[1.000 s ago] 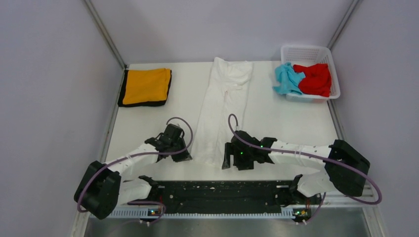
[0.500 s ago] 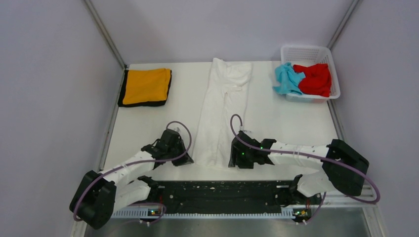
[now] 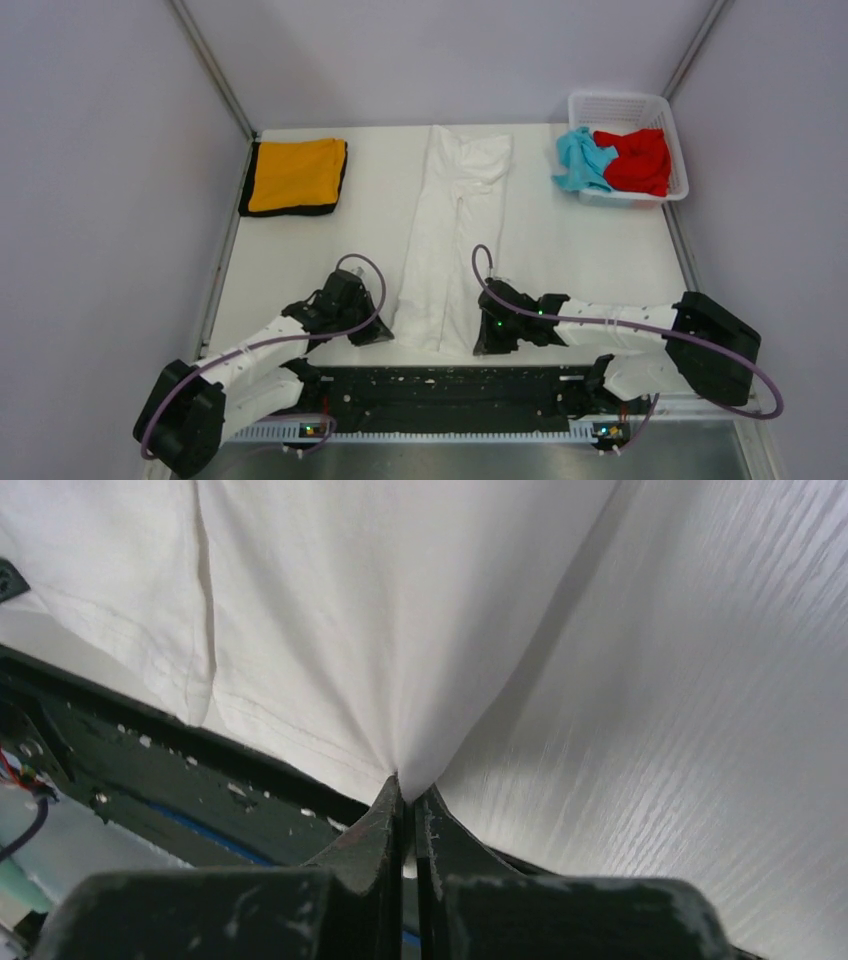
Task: Fold and stack the t-shirts
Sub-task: Fold the folded rectangular tshirt in 1/3 of the way
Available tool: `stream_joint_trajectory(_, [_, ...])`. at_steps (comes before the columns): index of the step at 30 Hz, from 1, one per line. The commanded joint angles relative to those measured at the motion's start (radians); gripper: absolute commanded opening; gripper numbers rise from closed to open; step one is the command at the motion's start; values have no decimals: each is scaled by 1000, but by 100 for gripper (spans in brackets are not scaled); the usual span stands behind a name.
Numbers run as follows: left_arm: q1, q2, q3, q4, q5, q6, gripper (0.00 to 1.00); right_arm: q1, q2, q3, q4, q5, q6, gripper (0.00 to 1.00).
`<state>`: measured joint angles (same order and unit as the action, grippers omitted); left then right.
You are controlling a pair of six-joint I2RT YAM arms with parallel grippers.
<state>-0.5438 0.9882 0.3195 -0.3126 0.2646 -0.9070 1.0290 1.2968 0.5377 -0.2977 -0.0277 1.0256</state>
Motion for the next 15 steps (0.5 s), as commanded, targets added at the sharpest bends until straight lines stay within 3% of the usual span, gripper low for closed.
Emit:
stream_joint_trajectory(1, [-20, -89, -16, -104, 1, -28, 0, 46, -95, -29, -42, -80, 17, 0])
stream_joint_trajectory(8, [-27, -142, 44, -102, 61, -51, 0, 48, -115, 16, -64, -106, -15, 0])
stream_joint_trajectory(15, [-25, 39, 230, -33, 36, 6, 0, -88, -81, 134, -88, -102, -150, 0])
